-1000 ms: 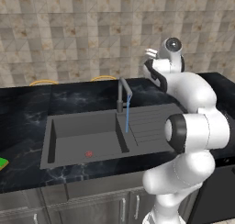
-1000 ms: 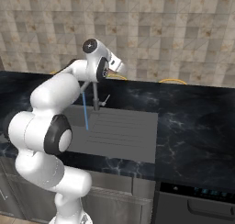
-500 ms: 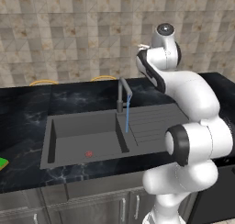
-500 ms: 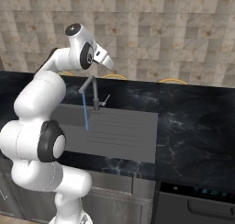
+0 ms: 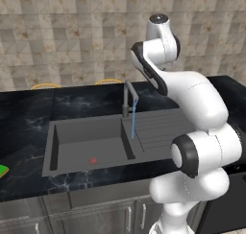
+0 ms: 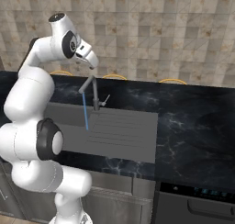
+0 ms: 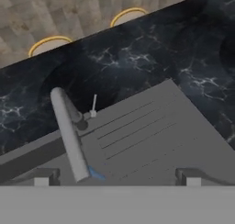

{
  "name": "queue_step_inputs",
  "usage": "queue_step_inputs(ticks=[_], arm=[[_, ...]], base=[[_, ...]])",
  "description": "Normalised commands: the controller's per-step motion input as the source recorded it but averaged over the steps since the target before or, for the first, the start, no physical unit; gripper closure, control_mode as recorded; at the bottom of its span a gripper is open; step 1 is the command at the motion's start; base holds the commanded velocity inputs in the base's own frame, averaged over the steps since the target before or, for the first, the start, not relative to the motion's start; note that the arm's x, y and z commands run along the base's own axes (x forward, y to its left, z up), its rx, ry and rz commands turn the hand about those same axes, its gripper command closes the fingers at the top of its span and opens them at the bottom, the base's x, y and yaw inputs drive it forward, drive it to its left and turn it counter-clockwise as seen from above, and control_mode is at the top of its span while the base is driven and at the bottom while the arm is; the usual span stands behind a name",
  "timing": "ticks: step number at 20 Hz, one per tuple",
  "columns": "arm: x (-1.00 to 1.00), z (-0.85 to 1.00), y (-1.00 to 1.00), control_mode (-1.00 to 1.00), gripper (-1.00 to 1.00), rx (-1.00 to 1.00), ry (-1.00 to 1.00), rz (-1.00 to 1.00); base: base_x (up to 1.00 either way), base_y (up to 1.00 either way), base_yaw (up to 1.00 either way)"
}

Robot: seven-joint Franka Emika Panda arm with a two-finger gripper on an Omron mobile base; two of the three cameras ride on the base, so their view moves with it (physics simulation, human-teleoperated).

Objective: Soak the sponge with water for a few seconds and then drop it inside the sink.

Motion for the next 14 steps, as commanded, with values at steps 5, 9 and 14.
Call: queue_step_inputs(ticks=[5,9,14], arm=[[-0.28,0.00,0.48,-1.00,-1.00,0.00,0.23,0.06],[-0.24,0.00,0.53,-1.00,-1.00,0.00,0.20,0.04],[-0.28,-0.19,0.56,-1.00,-1.00,0.00,0.12,0.03]], base=[[0.00,0.00,0.00],[0.00,0.00,0.00],[0.00,0.00,0.00]])
